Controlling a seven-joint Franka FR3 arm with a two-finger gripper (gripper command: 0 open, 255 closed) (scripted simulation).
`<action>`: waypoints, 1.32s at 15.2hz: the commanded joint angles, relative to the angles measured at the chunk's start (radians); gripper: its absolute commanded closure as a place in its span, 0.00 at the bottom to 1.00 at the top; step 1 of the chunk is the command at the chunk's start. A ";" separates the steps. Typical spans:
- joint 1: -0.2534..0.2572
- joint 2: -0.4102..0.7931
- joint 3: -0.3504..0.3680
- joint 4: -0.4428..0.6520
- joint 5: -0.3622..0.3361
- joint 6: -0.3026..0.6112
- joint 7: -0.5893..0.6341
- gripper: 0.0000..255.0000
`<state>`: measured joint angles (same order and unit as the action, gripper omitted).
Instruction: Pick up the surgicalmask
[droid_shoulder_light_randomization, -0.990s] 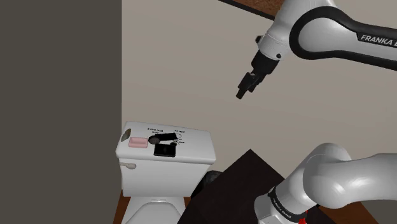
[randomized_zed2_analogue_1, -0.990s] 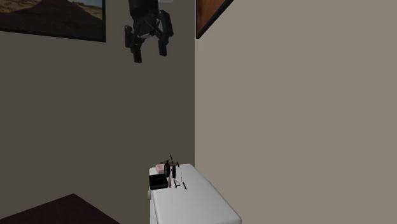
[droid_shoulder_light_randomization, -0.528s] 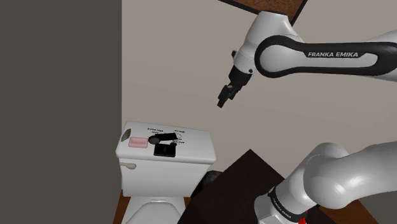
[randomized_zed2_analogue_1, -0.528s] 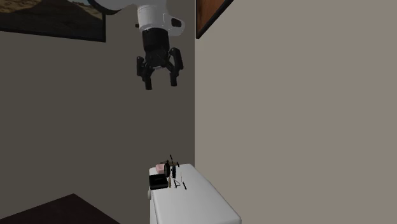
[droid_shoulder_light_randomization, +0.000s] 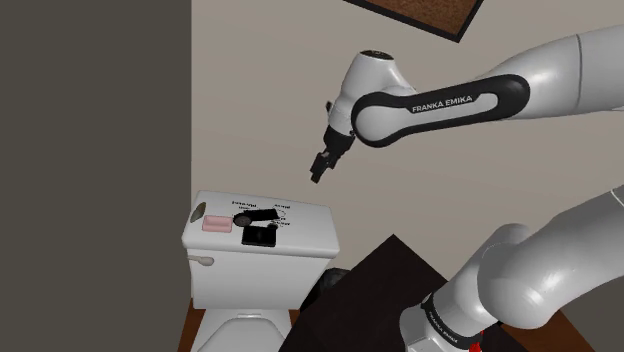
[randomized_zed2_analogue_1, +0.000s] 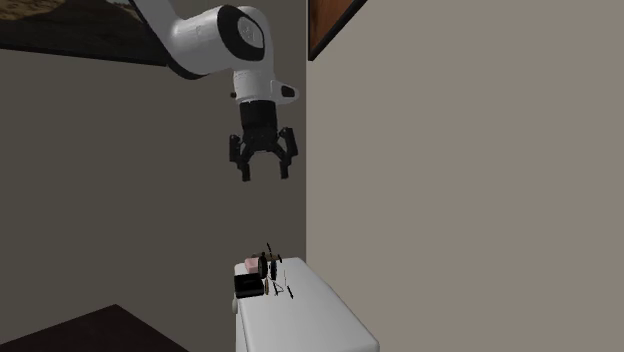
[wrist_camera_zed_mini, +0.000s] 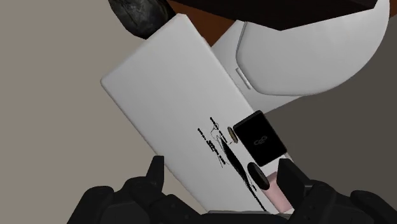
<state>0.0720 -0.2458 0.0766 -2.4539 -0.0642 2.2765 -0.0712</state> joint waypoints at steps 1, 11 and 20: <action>0.004 0.080 0.008 0.016 -0.011 0.062 -0.001 0.00; 0.030 0.476 0.026 0.198 -0.099 0.259 0.006 0.00; 0.074 0.767 0.013 0.390 -0.167 0.344 0.013 0.00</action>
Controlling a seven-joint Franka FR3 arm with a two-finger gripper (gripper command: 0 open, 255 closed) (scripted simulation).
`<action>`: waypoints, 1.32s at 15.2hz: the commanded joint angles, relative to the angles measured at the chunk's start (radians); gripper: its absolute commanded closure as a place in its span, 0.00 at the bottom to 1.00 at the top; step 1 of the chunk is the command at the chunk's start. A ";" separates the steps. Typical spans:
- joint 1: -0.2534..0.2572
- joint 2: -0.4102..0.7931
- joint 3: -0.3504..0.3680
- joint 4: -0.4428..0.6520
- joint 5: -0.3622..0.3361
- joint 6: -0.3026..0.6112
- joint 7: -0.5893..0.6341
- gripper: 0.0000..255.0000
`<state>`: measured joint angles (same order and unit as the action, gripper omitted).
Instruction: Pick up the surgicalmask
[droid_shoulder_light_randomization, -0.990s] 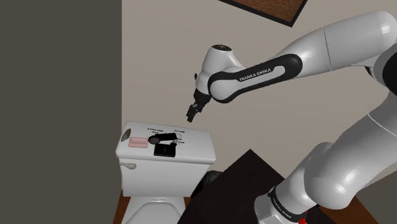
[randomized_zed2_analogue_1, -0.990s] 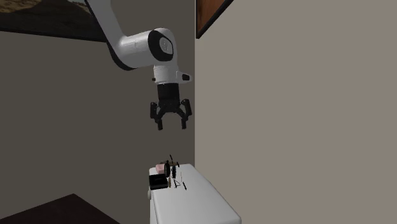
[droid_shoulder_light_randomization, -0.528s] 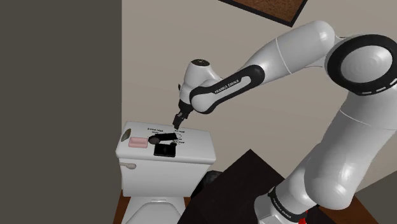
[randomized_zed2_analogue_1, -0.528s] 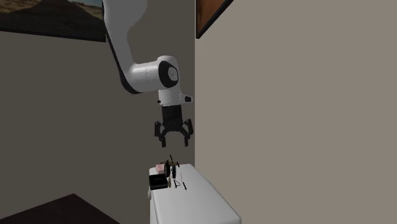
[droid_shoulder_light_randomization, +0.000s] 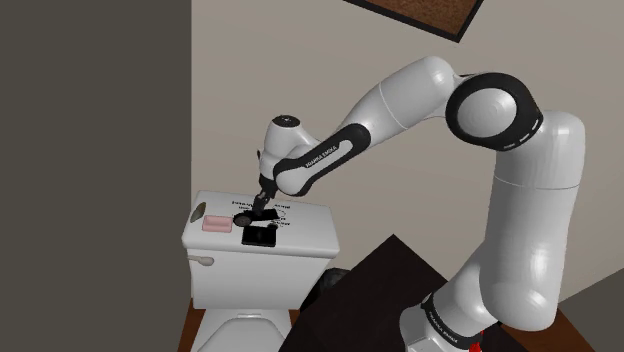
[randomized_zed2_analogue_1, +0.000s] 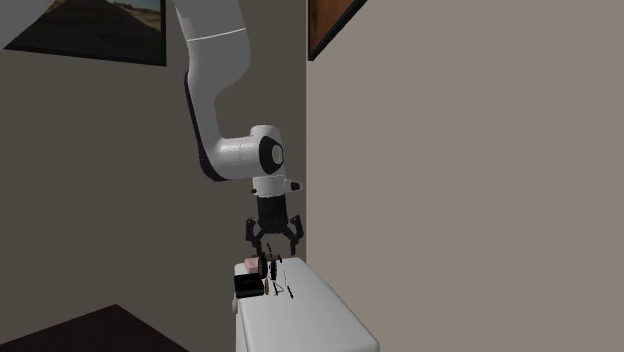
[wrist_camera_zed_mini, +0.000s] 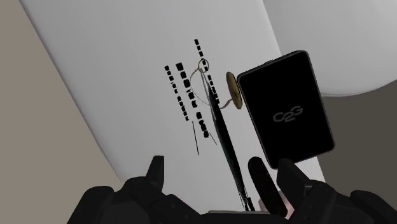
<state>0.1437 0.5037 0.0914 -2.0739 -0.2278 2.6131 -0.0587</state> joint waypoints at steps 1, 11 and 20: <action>0.004 0.029 -0.005 0.012 -0.007 0.017 0.004 0.00; 0.011 0.085 -0.017 0.026 -0.020 0.059 0.014 1.00; 0.007 0.047 -0.009 0.016 -0.011 0.031 0.008 1.00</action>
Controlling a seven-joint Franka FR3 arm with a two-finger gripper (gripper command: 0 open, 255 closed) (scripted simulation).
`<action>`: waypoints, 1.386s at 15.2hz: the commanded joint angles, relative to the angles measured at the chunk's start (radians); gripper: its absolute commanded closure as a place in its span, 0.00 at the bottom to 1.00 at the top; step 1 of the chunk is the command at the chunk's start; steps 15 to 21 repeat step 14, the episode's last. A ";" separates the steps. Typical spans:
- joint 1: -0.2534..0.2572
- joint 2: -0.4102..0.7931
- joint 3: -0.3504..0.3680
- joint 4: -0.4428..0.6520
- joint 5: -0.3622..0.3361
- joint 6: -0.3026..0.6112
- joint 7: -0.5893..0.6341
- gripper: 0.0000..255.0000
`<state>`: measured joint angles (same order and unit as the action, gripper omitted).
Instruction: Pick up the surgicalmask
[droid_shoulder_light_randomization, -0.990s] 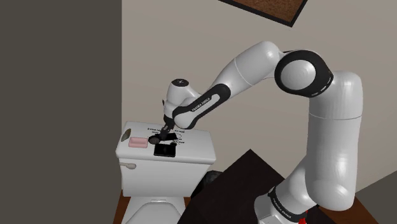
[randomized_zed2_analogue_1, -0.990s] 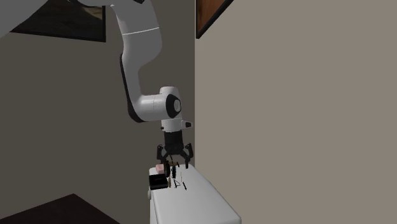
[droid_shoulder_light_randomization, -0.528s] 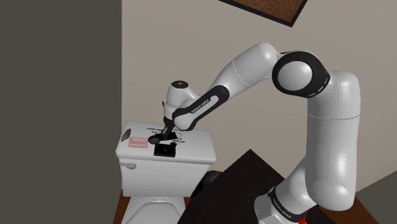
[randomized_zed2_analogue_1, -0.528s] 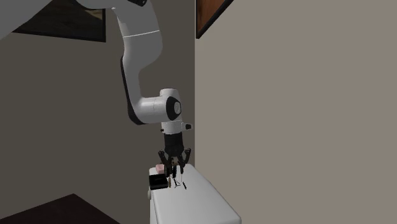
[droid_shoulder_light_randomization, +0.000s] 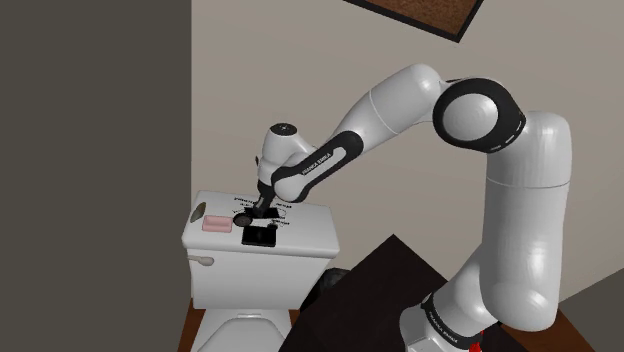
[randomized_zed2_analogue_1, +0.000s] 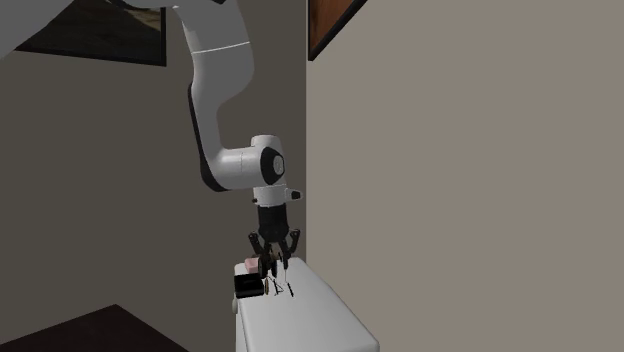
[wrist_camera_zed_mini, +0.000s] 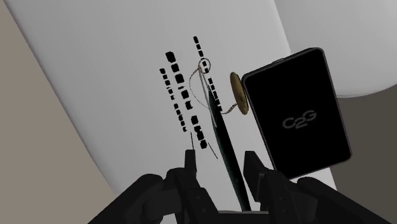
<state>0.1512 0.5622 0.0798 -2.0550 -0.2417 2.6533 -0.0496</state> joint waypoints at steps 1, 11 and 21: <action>-0.003 -0.023 0.006 -0.005 0.005 -0.018 -0.004 1.00; -0.019 -0.135 0.030 -0.019 0.037 -0.115 -0.033 1.00; -0.021 -0.147 0.032 -0.020 0.041 -0.127 -0.036 1.00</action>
